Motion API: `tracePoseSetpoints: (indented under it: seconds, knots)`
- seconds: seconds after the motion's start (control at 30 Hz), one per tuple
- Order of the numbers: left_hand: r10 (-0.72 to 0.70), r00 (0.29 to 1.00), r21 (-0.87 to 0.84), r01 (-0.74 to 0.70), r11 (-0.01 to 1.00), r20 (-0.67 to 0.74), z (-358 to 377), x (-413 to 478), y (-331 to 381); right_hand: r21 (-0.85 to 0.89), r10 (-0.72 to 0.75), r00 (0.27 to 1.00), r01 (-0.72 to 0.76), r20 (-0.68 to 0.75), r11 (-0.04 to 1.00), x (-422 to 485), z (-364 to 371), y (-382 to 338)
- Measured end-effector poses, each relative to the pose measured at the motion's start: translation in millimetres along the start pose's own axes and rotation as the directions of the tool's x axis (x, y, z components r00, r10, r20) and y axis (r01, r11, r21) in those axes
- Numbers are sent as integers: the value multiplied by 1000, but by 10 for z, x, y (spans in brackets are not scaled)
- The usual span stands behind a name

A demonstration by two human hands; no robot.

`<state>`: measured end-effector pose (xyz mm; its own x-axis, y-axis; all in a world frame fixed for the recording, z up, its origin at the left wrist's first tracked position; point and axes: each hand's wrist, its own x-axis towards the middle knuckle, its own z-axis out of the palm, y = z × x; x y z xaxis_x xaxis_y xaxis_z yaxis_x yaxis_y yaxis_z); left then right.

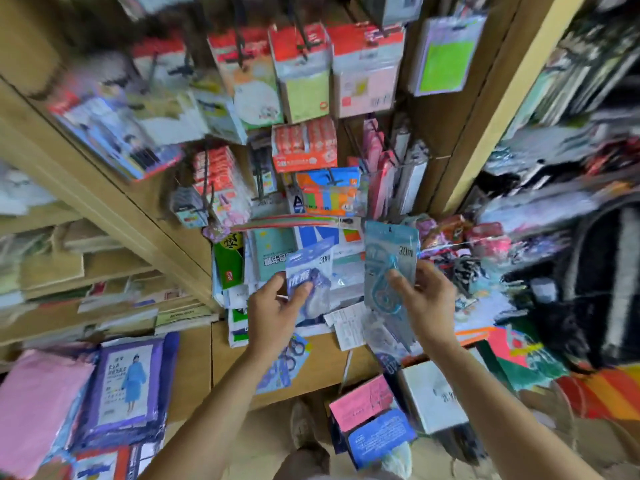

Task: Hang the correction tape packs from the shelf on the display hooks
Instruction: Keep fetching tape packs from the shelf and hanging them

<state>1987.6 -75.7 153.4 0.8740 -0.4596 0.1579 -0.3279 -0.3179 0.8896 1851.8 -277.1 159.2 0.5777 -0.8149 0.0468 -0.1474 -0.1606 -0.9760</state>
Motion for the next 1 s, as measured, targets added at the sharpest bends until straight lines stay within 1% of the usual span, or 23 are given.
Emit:
tracePoseSetpoints:
  seconds: [0.13, 0.2, 0.27, 0.33, 0.43, 0.57, 0.7, 0.77, 0.83, 0.9, 1.0]
  knots:
    - [202, 978, 50, -199, 979, -55, -217, 353, 607, 40, -153, 988, 152, 30, 988, 354, -75, -665]
    - [281, 955, 68, -275, 959, -101, -360, 558, 903, 81, -225, 973, 221, 51, 972, 519, -116, -1009]
    - [343, 923, 110, -328, 938, -174, -507, 751, 1203, 74, -308, 949, 303, 69, 950, 653, -165, -1359]
    - [415, 879, 161, -385, 909, -235, -664, 932, 1497, 59, -391, 917, 388, 81, 920, 776, -227, -1684]
    - [506, 814, 186, -471, 862, -285, -900, 1176, 1929, 69, -494, 865, 490, 85, 869, 978, -309, -2157]
    - [633, 697, 258, -579, 774, -335, -1222, 1452, 2452, 86, -610, 791, 605, 51, 792, 1201, -383, -2827]
    - [701, 610, 338, -614, 713, -370, -1540, 1720, 2900, 81, -677, 735, 674, 29, 735, 1351, -381, -3393]
    - [733, 559, 396, -617, 680, -388, -1703, 1844, 3115, 72, -691, 722, 687, 44, 723, 1425, -376, -3648]
    - [746, 528, 450, -595, 666, -405, -1858, 1980, 3332, 64, -700, 713, 697, 48, 714, 1501, -380, -3908]
    - [745, 525, 492, -560, 667, -412, -1993, 2144, 3516, 49, -706, 706, 705, 49, 708, 1578, -384, -4166]
    - [729, 549, 477, -553, 684, -409, -2151, 2444, 3658, 20, -715, 696, 715, 61, 699, 1644, -352, -4523]
